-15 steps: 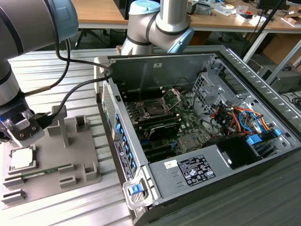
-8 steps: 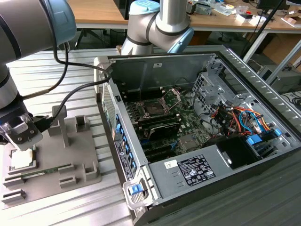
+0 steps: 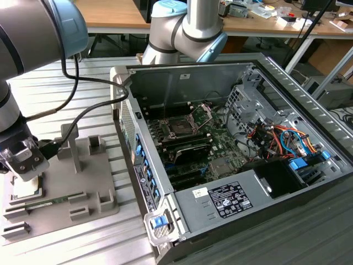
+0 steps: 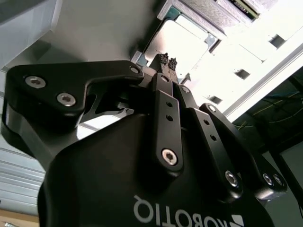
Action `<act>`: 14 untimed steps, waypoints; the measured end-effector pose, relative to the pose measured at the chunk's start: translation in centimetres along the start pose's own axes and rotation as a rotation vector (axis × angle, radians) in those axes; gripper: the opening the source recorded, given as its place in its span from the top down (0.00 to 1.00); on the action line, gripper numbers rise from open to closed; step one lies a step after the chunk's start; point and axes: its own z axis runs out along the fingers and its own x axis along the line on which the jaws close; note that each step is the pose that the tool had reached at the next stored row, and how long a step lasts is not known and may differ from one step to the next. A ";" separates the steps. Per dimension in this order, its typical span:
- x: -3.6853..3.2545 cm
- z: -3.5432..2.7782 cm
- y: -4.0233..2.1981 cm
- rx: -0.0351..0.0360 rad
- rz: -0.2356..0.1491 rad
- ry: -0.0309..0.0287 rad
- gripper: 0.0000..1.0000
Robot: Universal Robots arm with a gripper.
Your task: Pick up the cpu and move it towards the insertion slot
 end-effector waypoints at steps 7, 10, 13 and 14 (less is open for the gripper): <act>0.22 0.54 -0.39 0.0018 0.000 0.0001 0.89; 0.31 0.83 -0.56 0.0024 0.000 0.0000 0.89; 0.36 1.20 -0.71 0.0032 0.000 0.0002 0.89; 0.37 1.28 -0.73 0.0034 0.000 0.0003 0.89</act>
